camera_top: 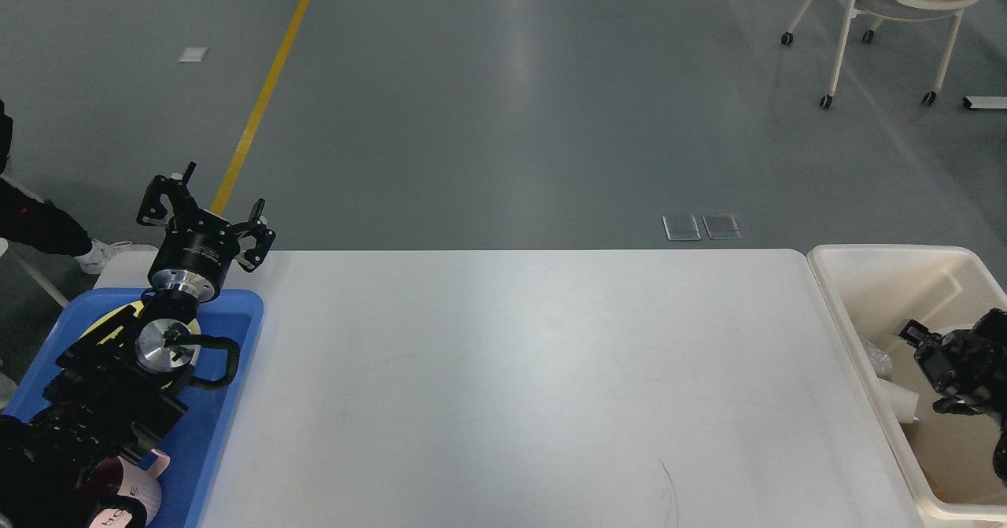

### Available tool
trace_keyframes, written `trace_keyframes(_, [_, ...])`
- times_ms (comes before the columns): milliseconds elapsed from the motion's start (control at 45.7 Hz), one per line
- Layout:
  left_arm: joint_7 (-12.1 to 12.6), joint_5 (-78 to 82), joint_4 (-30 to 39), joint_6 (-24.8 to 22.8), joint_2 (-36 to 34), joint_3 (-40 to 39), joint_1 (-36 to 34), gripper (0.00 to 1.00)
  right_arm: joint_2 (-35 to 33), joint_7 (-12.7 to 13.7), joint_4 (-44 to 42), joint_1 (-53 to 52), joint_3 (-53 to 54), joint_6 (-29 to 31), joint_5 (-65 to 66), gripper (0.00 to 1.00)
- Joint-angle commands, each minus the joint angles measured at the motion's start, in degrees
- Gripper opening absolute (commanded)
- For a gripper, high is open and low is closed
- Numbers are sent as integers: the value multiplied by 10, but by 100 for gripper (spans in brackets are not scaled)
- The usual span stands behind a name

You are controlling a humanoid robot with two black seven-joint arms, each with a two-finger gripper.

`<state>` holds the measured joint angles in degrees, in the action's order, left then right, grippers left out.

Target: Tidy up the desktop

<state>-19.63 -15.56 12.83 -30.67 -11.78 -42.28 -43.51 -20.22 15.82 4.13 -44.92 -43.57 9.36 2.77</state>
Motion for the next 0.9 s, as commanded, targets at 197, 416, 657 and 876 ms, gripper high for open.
trace_keyframes(197, [-1, 0, 0, 0, 0, 0, 0, 99, 1, 0, 0, 4, 2, -1, -1, 100])
trace_keyframes(416, [0, 0, 0, 0, 0, 0, 0, 100, 0, 0, 0, 5, 2, -1, -1, 100])
trace_keyframes(657, [0, 0, 0, 0, 0, 0, 0, 100, 0, 0, 0, 5, 6, -1, -4, 100])
trace_keyframes(876, [-1, 0, 0, 0, 0, 0, 0, 99, 1, 0, 0, 5, 6, -1, -4, 100])
